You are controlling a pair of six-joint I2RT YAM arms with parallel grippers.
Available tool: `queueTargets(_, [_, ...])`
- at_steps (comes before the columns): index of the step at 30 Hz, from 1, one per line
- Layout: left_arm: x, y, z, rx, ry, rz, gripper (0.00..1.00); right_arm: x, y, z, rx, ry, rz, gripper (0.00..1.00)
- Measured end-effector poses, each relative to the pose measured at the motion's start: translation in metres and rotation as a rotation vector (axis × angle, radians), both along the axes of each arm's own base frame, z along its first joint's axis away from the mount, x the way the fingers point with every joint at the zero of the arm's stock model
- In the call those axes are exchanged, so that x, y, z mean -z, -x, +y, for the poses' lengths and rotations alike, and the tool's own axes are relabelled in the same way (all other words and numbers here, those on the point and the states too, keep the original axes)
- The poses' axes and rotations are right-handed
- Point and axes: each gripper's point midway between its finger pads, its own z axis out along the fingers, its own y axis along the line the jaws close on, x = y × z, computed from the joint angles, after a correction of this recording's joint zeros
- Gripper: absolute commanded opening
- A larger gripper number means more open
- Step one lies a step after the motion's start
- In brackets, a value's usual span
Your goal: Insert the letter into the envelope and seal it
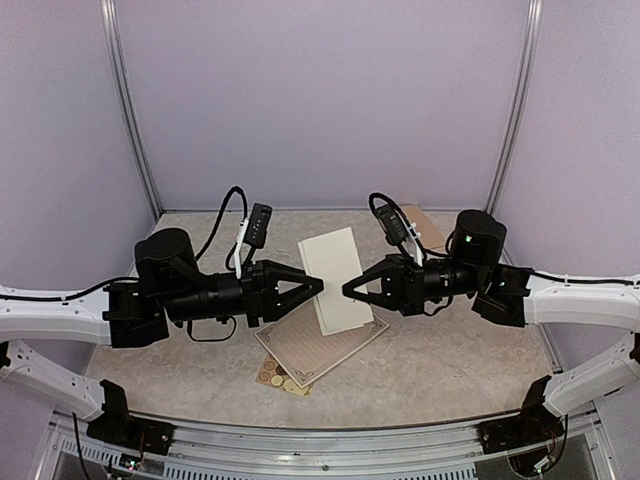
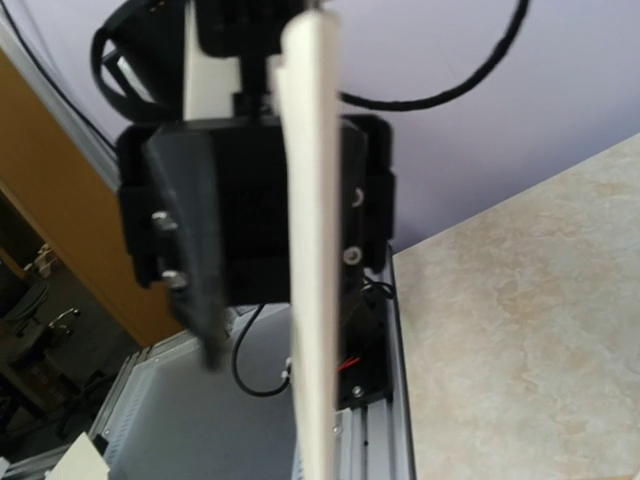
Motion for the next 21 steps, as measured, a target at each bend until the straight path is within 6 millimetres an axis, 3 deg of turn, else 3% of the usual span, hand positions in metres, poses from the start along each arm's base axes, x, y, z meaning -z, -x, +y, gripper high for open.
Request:
queueTargets(3, [0.004,-0.002,-0.001,-0.009,-0.007,0.013,0.00,0.000,0.002,0.000,-0.013,0.001,0.001,0.00])
queueTargets(6, [0.007,-0.005,-0.002,-0.016,-0.015,0.014,0.00,0.000,0.003,0.000,-0.016,0.001,0.000,0.02])
queueTargets(11, [0.012,-0.014,-0.001,-0.055,-0.026,0.031,0.00,0.007,-0.009,0.001,0.050,0.040,0.003,0.63])
queueTargets(13, [0.017,-0.022,0.003,-0.091,-0.046,0.054,0.00,0.012,-0.020,0.000,0.121,0.080,0.003,0.72])
queueTargets(16, [0.029,-0.046,0.014,-0.174,-0.100,0.090,0.00,0.020,-0.043,-0.010,0.270,0.157,0.000,0.76])
queueTargets(21, [0.038,-0.104,0.054,-0.345,-0.206,0.151,0.00,0.032,-0.113,-0.047,0.657,0.365,0.002,0.80])
